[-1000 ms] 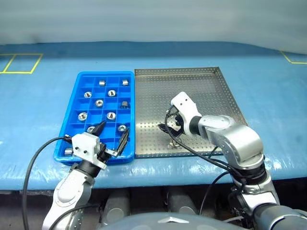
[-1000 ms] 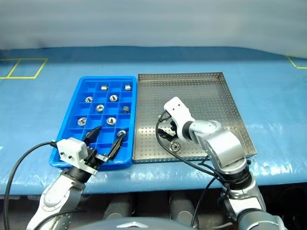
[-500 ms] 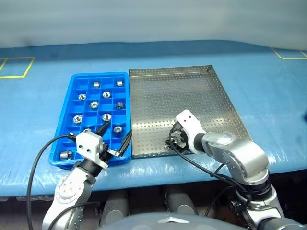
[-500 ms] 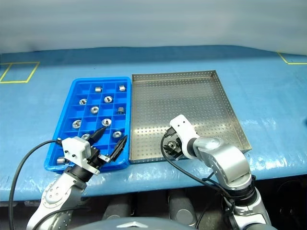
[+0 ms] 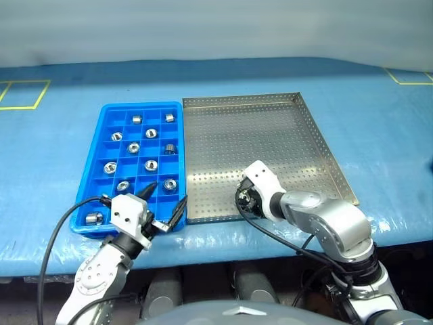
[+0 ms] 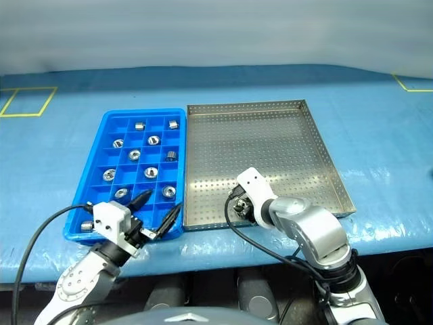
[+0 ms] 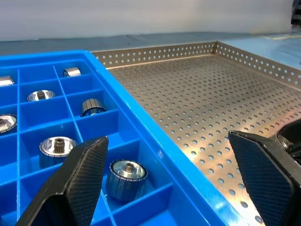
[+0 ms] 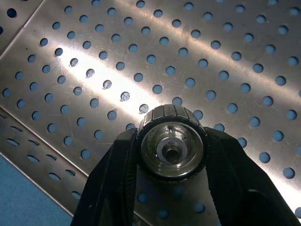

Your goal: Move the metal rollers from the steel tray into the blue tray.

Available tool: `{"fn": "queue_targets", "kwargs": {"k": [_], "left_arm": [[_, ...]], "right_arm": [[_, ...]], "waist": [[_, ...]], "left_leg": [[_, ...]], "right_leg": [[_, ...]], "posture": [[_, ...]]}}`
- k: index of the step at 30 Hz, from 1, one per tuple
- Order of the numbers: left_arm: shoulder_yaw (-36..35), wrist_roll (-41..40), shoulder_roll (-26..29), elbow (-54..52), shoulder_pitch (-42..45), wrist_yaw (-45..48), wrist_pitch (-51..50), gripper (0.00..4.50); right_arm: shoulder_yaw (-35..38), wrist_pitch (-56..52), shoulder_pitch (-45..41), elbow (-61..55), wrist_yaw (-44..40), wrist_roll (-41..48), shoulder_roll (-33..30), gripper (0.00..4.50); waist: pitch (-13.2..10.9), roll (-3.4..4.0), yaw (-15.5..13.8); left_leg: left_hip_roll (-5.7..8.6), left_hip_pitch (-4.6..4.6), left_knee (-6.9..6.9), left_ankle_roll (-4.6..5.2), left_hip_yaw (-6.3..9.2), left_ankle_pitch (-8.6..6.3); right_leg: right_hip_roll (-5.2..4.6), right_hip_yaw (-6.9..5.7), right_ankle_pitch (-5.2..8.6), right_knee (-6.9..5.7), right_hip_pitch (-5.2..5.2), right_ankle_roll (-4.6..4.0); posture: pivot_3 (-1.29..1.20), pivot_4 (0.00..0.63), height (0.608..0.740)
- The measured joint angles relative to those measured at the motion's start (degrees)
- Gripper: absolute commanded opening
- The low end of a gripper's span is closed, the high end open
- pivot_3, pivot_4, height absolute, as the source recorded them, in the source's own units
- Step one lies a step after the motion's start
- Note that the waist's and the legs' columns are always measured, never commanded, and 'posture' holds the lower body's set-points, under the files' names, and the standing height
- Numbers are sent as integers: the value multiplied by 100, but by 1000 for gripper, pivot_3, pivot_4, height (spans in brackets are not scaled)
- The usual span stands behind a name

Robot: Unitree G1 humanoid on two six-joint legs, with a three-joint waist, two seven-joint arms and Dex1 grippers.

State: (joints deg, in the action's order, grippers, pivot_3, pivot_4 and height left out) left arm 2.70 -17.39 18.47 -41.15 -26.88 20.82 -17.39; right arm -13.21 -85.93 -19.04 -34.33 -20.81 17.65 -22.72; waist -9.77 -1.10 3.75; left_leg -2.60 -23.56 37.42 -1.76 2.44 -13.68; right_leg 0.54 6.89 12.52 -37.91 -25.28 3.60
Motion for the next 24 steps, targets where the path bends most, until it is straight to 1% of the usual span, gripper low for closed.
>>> {"fn": "queue_targets", "kwargs": {"k": [3,5,8,10,15,20,24], "left_arm": [[0,-46,8,-124,-94,14,7,4500],[-79,76,-114,-173,-76,-173,99,4500],[-488,99,-445,-262,-155,-531,296,4500],[-724,101,-529,-439,-299,-678,410,4500],[-992,234,-831,-665,-944,-921,724,4500],[-1058,382,-1334,-799,-1813,-1114,1253,4500],[-1010,564,-1484,-865,-2117,-1169,1560,4500]], "right_arm": [[-69,271,-255,180,0,-9,64,1706],[-161,531,-528,315,7,-37,167,1706],[-263,870,-813,510,1,-51,346,1706],[-348,1108,-983,637,-18,-56,423,1706],[-526,1749,-1402,953,-165,-44,756,1706],[-891,2098,-1455,1199,-369,-1,1096,1706],[-1254,2221,-1446,1350,-544,27,1249,1706]], "waist": [[-1,0,-18],[0,0,-39],[0,-1,-106],[0,-1,-188],[0,-3,-442],[1,-10,-665],[1,-11,-845]], "left_leg": [[0,0,0,0,0,0],[-1,1,0,0,3,0],[-2,-1,-3,1,6,0],[-1,-2,-7,1,7,0],[0,-2,-10,1,7,0],[0,-3,-9,1,6,0],[-1,-4,-8,1,5,0]], "right_leg": [[1,0,0,0,0,0],[2,-2,-2,-1,1,0],[3,-4,-2,0,0,0],[3,-4,-2,1,-1,0],[2,-6,1,8,0,-3],[0,-7,2,12,-2,-6],[0,-7,4,13,-6,-8]], "posture": [[132,150,740],[173,150,740],[221,150,740],[251,150,740],[343,150,740],[409,150,740],[451,150,740]]}}
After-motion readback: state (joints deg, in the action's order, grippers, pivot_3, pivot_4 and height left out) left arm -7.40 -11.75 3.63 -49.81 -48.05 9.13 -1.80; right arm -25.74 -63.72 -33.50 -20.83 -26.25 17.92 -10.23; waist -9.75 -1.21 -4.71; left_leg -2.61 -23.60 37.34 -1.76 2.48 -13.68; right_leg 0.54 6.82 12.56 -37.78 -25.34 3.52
